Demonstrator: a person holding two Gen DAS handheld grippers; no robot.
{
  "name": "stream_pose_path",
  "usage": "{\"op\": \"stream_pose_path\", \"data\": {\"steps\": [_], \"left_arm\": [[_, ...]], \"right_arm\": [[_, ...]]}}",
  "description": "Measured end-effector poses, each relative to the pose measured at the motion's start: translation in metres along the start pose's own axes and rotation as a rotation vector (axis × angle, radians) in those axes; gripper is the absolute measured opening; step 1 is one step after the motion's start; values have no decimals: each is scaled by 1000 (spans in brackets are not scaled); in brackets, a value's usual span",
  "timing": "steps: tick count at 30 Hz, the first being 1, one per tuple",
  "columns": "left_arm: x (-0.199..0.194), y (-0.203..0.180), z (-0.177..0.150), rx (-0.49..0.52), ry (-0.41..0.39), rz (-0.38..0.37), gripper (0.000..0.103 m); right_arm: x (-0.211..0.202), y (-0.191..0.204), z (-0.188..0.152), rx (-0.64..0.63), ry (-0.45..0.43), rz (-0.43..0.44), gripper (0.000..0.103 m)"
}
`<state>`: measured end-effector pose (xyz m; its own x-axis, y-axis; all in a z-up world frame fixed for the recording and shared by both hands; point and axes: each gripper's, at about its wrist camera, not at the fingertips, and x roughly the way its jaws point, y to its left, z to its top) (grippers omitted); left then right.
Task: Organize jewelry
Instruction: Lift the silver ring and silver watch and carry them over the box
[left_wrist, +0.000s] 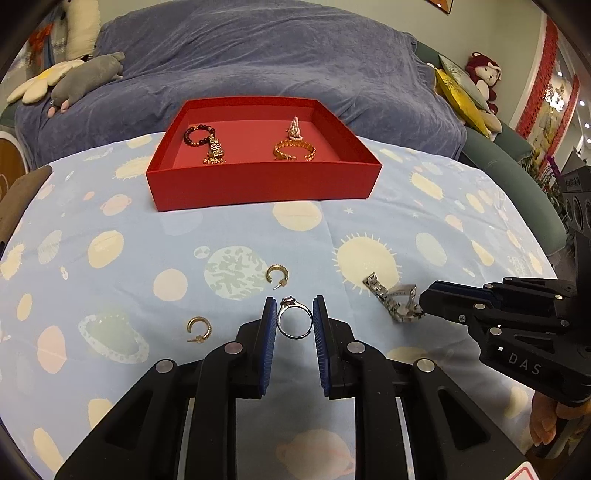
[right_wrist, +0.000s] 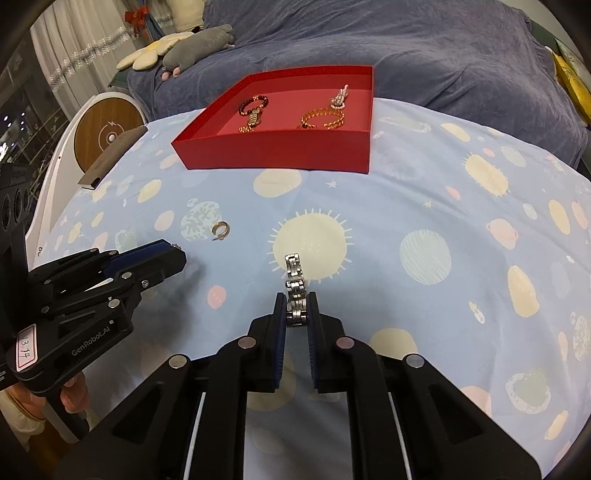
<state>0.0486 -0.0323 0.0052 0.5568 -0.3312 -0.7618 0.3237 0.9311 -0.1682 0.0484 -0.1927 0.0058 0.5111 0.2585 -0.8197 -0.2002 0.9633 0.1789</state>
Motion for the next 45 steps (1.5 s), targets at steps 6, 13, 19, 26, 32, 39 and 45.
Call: {"op": "stream_pose_path", "data": {"steps": [6,13,19,26,32,39,45], "left_arm": [[-7,5,10,-21,-26,0,17],[-3,4,5,-12,-5,-6,17],[-3,7,4,-19,-3,-7,17],[-4,7,4,-21,-1,-11,17],[-4,7,5,-24,-1,-13,17],[-6,8,6,-30,-12,-13,17],[-18,11,16,-47,-44,-18,17]], "right_arm": [[6,-4,5,13,13,24,10],[24,-2,-6,8,57,6,10],[31,-5,-6,9,67,-4,10],[37,-8,-3,8,65,-2,15],[35,-5,-1,-3,41,-3,10],[8,-2,6,-5,-30,20,9],[-19,0,14,-8,-89,40,9]]}}
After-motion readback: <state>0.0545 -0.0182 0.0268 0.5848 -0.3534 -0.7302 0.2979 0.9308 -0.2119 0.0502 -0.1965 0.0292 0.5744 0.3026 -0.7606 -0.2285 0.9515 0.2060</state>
